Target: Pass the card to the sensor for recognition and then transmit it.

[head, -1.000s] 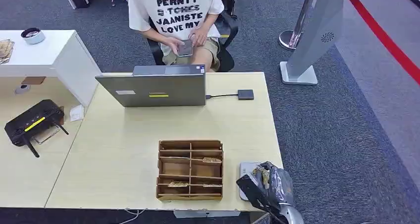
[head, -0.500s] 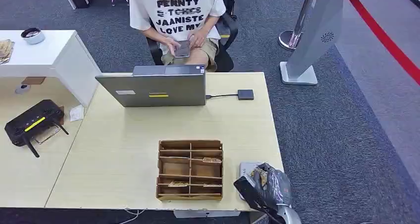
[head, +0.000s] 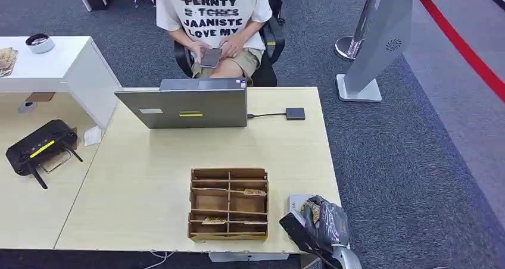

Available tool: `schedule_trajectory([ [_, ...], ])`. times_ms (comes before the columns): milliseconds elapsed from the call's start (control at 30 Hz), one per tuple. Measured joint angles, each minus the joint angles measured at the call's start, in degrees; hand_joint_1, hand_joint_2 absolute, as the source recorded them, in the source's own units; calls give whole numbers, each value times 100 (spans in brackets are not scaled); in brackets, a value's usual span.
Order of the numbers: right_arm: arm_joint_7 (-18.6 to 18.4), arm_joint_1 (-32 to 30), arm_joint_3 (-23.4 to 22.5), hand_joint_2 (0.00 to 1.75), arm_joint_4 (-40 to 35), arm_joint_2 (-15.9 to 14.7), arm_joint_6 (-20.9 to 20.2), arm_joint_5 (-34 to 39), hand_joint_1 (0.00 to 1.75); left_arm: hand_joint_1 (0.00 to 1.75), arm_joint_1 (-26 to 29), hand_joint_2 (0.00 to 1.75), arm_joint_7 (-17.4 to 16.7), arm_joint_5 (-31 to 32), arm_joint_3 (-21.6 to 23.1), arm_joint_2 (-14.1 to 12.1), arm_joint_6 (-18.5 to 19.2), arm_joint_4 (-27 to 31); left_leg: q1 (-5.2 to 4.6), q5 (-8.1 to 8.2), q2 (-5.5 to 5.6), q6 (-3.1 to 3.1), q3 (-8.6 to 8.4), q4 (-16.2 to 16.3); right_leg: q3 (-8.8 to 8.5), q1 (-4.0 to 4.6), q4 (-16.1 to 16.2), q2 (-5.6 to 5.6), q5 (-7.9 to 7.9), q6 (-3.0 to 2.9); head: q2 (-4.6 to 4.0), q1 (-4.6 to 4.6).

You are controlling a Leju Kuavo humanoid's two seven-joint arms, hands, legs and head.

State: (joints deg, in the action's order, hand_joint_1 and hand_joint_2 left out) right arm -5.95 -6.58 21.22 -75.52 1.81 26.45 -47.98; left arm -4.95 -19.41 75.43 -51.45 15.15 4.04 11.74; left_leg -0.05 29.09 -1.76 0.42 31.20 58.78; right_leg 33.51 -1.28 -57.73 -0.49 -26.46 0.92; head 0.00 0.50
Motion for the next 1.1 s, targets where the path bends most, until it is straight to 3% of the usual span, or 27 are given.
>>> schedule_trajectory([
  [1100,-22,252,245,175,289,-168,54,315,175,0,0,0,48,-77,-7,-39,26,0,0,0,-2,0,-6,0,-6,0,2,1,2,0,0,0],
])
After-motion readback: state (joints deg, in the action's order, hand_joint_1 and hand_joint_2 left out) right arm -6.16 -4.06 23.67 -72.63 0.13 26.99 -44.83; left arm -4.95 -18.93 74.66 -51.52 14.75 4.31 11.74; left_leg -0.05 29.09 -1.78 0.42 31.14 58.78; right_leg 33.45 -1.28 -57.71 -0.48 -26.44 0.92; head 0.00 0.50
